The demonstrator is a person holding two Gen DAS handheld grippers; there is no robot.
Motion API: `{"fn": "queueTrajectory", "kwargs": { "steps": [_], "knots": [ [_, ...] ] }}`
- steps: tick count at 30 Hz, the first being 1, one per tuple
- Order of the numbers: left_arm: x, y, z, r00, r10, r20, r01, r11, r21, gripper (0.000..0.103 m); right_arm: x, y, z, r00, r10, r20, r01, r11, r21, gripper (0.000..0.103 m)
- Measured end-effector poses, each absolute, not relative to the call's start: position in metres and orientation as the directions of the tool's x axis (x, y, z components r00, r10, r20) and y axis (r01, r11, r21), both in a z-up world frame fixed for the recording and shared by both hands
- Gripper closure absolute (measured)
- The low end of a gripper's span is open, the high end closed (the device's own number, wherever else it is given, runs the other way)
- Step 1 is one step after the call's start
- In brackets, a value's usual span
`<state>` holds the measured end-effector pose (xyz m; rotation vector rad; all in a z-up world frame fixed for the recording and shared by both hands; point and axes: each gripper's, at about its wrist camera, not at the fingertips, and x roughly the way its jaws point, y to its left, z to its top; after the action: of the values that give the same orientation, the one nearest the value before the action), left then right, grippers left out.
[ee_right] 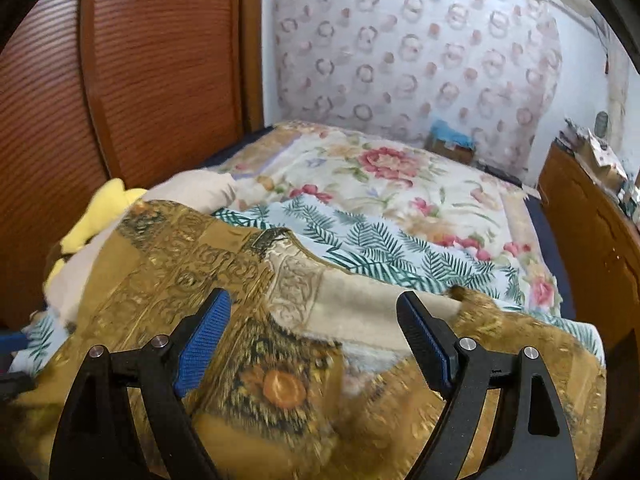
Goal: Fold small clothes
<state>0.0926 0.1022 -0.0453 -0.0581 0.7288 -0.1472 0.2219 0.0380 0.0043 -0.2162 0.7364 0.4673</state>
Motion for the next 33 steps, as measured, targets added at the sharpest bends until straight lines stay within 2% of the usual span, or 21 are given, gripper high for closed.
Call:
{"fn": "queueTrajectory", "kwargs": {
  "steps": [7,12,14,17,30,33],
  "knots": [
    [0.109,0.073,-0.052,0.713,-0.181,-0.678,0.147,0.983,-0.108,0.069,0.160,-0.020,0.022,0.648,0.365,-0.668,-0.513,0.858,-0.028,0.016],
    [0.122,0.053,-0.060,0.688,-0.193,-0.700,0.174,0.980,-0.100,0.069,0.122,-0.080,0.017,0.665,0.338,-0.666,-0.457,0.889,-0.005,0.016],
    [0.126,0.045,-0.064,0.680,-0.189,-0.709,0.180,0.980,-0.088,0.069,0.112,-0.102,0.013,0.678,0.301,-0.671,-0.419,0.908,-0.015,0.016],
    [0.132,0.039,-0.072,0.662,-0.184,-0.727,0.181,0.980,-0.083,0.069,0.101,-0.142,0.001,0.704,0.173,-0.688,-0.308,0.948,-0.076,0.016],
    [0.141,0.029,-0.089,0.636,-0.143,-0.758,0.168,0.985,-0.045,0.069,0.087,-0.282,-0.006,0.718,0.025,-0.696,-0.066,0.997,-0.032,0.016],
    [0.142,0.027,-0.090,0.637,-0.136,-0.759,0.170,0.985,-0.034,0.068,0.088,-0.298,-0.011,0.703,0.010,-0.711,-0.040,0.999,-0.026,0.020]
  ]
}}
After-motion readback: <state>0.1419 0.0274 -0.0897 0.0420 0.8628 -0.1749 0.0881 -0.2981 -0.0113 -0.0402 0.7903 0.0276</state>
